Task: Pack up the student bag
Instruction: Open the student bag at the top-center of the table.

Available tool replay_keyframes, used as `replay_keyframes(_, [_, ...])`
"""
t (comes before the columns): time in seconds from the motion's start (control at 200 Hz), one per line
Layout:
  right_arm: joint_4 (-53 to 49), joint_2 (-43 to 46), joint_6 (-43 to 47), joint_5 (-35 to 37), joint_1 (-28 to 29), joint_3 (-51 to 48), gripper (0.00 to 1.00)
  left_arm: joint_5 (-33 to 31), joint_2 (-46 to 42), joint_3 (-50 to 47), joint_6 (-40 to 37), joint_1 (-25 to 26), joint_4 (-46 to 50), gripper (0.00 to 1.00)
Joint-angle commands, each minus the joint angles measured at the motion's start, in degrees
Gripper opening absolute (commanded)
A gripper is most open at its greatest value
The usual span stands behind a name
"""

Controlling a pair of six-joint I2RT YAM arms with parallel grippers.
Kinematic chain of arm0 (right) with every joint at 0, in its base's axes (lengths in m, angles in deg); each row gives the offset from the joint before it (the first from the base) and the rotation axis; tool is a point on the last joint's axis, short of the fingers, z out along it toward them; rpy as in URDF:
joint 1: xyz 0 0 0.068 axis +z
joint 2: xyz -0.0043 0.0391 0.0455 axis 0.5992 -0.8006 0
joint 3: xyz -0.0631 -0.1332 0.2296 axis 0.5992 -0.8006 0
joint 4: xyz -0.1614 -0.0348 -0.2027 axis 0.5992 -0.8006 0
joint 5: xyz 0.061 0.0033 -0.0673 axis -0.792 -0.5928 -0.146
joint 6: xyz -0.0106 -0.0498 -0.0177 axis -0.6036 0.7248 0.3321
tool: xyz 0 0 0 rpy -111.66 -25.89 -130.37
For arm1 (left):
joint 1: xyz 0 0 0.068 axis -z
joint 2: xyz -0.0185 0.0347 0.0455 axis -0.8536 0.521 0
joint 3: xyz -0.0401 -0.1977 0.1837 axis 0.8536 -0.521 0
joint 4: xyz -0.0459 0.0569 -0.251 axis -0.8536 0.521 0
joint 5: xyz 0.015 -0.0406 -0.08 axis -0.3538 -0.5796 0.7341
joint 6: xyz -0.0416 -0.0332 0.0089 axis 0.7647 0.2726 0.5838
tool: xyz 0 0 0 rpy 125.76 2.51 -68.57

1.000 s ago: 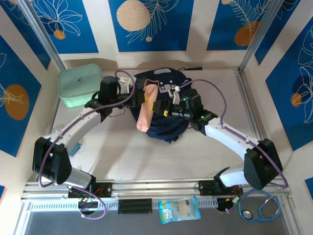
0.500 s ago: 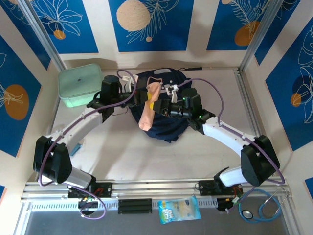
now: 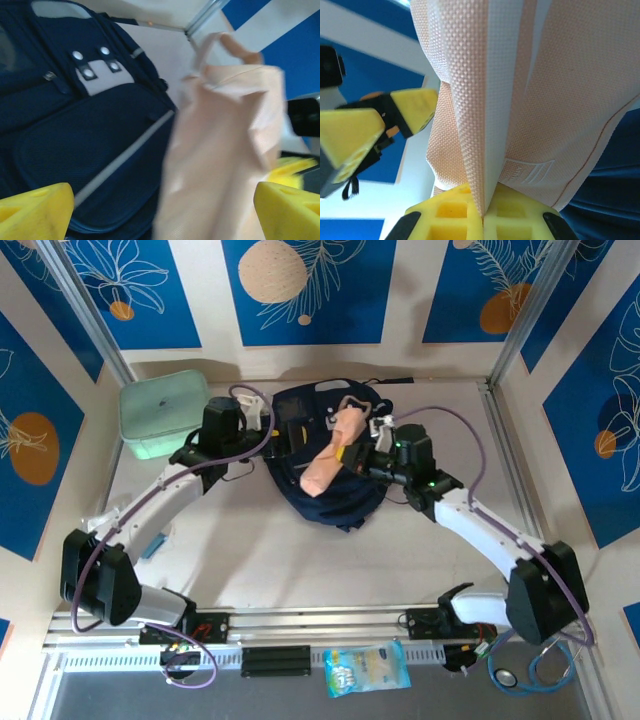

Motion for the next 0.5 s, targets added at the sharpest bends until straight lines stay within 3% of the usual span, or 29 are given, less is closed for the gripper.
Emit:
replay_keyframes(0.0, [-6.5,6.3,2.6,7.3,-3.0,-0.9,0.05,-4.3,1.3,1.9,-12.7,1.6,3.6,0.93])
replay_keyframes(0.105, [-13.0,10.4,3.7,13.8,-6.2,-1.4,0.05,-4.0,4.4,4.0,-20.1,4.0,4.8,0.95])
replay_keyframes(0.21, [-18.9,12.7,3.8,18.5,-9.1,-1.4,0.05,-8.8,9.1,7.9,-28.5,7.8,9.2,1.00])
replay_keyframes(0.31, [-22.2,13.9,2.4,18.7,-12.3,-1.9,0.05,-13.5,13.8,11.3,-34.7,11.2,12.1,1.00])
replay_keyframes(0.495, [-22.7,16.0,0.4,16.1,-16.4,-3.8,0.06,-15.8,22.2,18.4,-43.7,14.2,20.0,0.97])
